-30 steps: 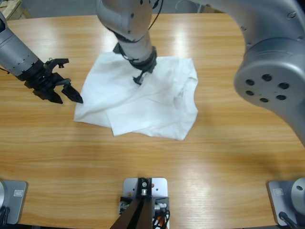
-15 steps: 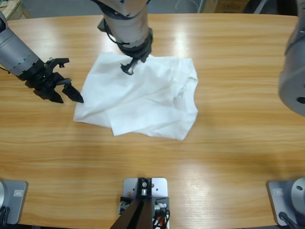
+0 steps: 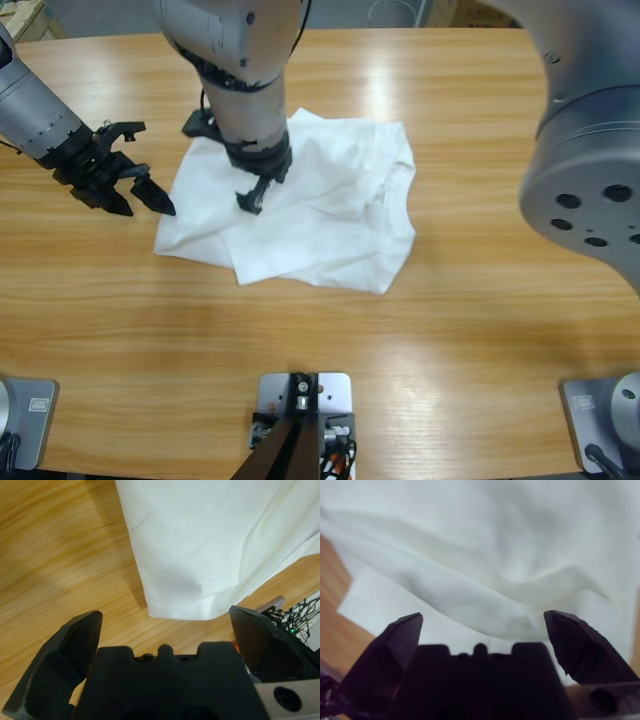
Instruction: Fold clothes
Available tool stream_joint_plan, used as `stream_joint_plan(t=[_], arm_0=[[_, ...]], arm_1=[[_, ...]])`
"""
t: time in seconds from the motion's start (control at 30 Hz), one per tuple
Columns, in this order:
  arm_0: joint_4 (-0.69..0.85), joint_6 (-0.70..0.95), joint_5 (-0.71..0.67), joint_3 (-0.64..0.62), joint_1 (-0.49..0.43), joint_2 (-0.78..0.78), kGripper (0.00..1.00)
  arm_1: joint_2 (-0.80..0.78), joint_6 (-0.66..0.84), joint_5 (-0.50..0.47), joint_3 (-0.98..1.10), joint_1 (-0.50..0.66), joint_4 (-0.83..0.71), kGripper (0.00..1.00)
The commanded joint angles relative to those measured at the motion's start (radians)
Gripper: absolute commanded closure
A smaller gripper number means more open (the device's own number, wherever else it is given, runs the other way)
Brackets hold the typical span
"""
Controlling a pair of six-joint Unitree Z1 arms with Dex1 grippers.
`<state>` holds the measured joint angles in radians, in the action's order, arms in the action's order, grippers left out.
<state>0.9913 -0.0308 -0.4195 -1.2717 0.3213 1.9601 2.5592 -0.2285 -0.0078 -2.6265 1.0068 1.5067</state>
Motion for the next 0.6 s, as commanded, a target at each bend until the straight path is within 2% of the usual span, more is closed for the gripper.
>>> stream_joint_plan(t=[0.03,0.17,0.4,0.6], arm_0=[[-0.014,0.008,-0.019,0.032,0.005,0.030,0.013],[-0.014,0.008,-0.019,0.032,0.005,0.031,0.013],[-0.016,0.008,-0.019,0.032,0.005,0.027,0.013],[-0.016,0.008,-0.019,0.032,0.005,0.025,0.013]], arm_1=[[0.065,-0.018,0.049,-0.528,0.010,0.055,0.000],[0.031,-0.015,0.000,-0.479,0.010,0.071,0.000],[0.000,0.054,0.011,-0.405,0.010,0.102,0.000],[-0.065,0.128,0.011,-0.225,0.010,0.106,0.000]])
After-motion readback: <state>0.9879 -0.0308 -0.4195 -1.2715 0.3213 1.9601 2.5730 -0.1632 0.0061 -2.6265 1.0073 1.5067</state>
